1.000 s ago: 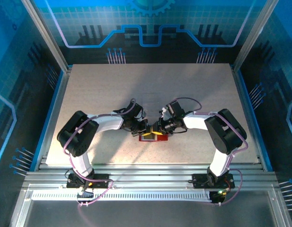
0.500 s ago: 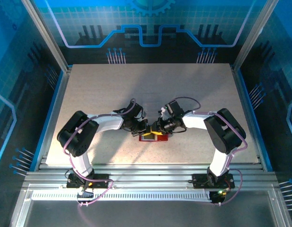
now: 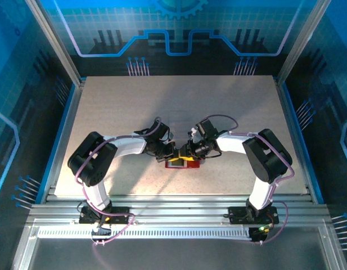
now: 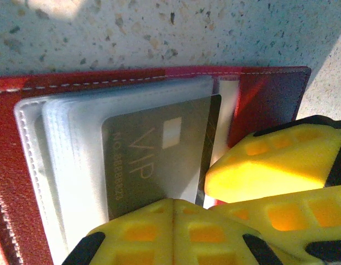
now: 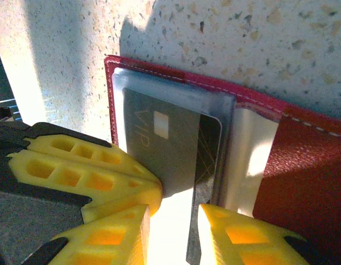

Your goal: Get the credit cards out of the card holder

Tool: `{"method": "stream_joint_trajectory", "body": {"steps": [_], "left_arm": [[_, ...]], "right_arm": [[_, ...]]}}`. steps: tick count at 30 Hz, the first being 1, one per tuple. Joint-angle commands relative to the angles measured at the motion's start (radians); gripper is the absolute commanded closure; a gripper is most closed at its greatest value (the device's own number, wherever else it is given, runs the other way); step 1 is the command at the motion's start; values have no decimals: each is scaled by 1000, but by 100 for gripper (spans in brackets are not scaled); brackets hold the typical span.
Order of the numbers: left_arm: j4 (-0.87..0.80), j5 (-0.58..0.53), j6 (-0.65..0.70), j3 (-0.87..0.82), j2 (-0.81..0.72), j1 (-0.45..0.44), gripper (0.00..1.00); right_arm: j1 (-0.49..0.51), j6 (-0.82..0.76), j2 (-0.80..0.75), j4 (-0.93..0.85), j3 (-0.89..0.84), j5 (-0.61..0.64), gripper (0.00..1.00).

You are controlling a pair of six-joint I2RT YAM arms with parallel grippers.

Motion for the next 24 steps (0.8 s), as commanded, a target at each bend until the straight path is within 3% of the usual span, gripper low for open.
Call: {"method": "stream_joint_trajectory", "body": {"steps": [1, 15, 24], "left_arm": [[-36, 9, 18, -11, -7, 5, 94], [-39, 6, 19, -10, -7, 5, 94], [-44, 5, 22, -11, 0, 5, 94]], "right_arm": [[13, -22, -14, -56, 18, 19, 71], [11, -23, -36, -68, 15, 31, 71], [-11, 34, -65, 24, -15, -17, 71]]}}
